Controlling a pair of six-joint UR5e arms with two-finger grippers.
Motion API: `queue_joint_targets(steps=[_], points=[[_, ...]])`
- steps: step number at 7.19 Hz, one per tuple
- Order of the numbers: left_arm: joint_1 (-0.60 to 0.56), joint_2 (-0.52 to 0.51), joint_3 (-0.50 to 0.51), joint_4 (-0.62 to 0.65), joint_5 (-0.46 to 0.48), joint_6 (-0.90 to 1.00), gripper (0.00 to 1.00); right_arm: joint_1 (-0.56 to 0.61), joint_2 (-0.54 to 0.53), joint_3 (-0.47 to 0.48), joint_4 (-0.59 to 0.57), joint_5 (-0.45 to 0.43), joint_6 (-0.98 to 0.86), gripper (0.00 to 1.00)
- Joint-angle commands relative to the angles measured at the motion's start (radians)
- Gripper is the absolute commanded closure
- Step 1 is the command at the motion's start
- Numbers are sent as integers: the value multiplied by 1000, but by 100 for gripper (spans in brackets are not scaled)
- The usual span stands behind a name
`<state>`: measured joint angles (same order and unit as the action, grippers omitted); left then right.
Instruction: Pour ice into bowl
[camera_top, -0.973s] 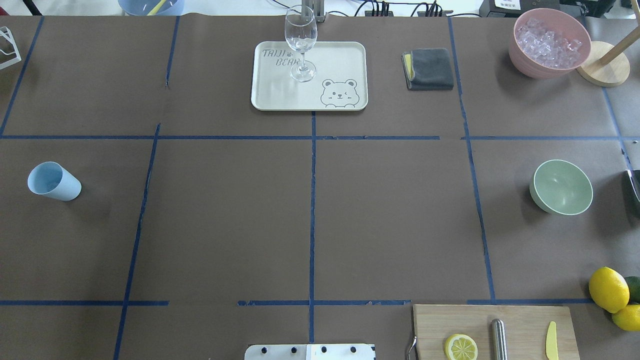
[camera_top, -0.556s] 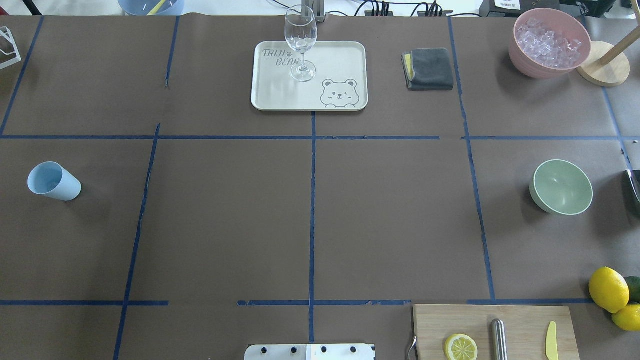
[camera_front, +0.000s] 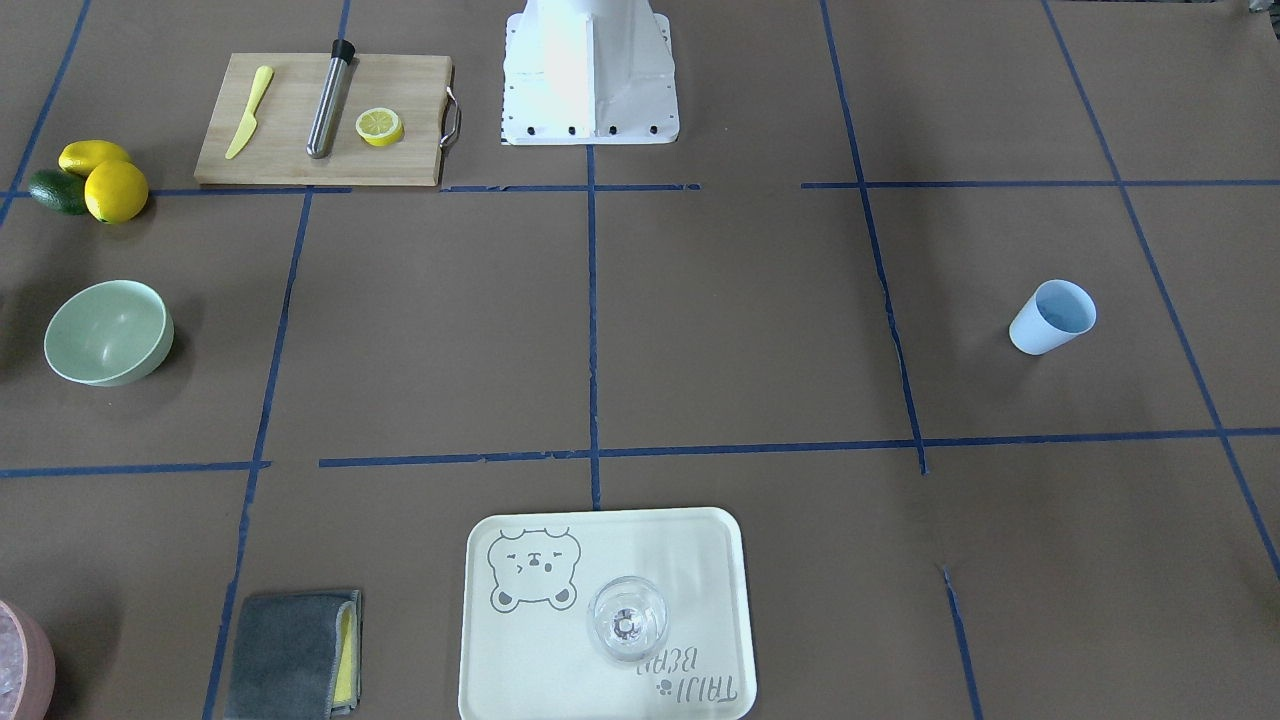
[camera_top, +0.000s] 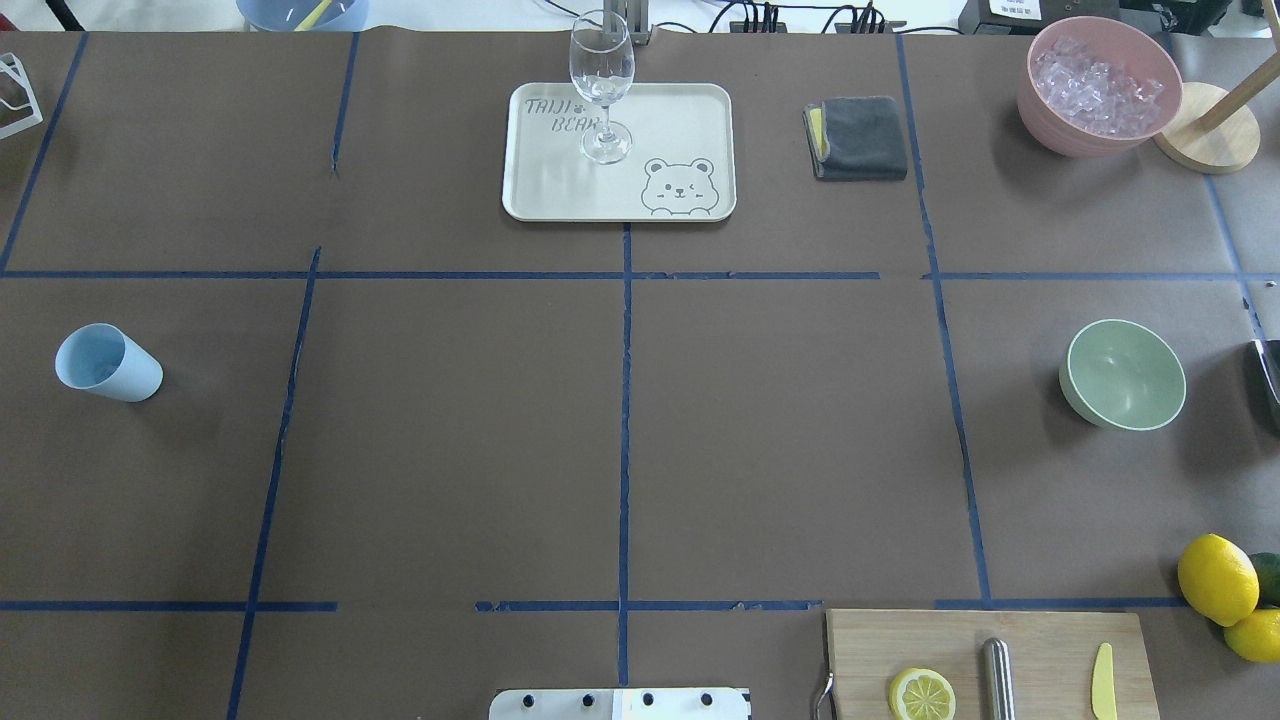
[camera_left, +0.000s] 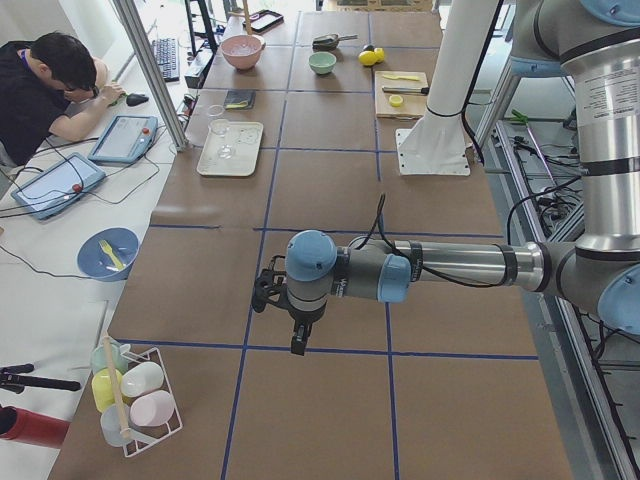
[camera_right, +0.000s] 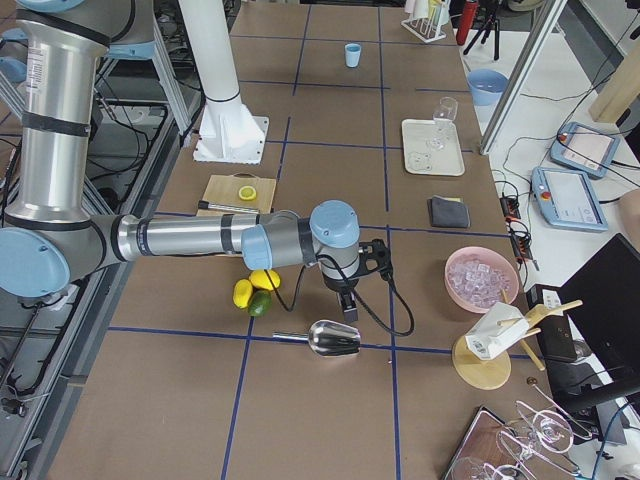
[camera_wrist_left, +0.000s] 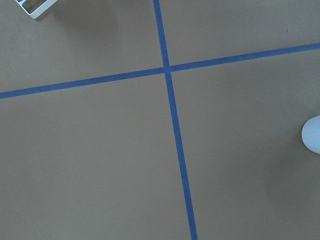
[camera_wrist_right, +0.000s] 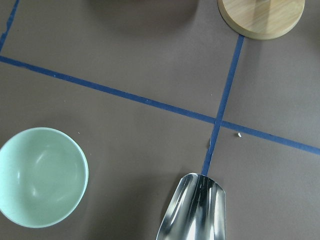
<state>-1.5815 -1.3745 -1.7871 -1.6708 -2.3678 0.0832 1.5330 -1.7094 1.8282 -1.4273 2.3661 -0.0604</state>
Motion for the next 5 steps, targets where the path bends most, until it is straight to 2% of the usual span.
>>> queue_joint_targets(steps=[1,2,3,4,5], points=[[0,-2,-2,-3,-1,1,0,-14,16,-10,33,36,42,0],[2,-2,-9,-3,-1,1,0,-28,23,-3,124,71,44,0],[0,-2,-12,-3,-1,0,0,-107,20,-21,218,80,54,0],[0,-2,-12,-4,-1,0,0,-205,51,-90,261,75,56,1],[0,0,-11,-4,-1,0,0,-239,53,-151,324,73,56,0]])
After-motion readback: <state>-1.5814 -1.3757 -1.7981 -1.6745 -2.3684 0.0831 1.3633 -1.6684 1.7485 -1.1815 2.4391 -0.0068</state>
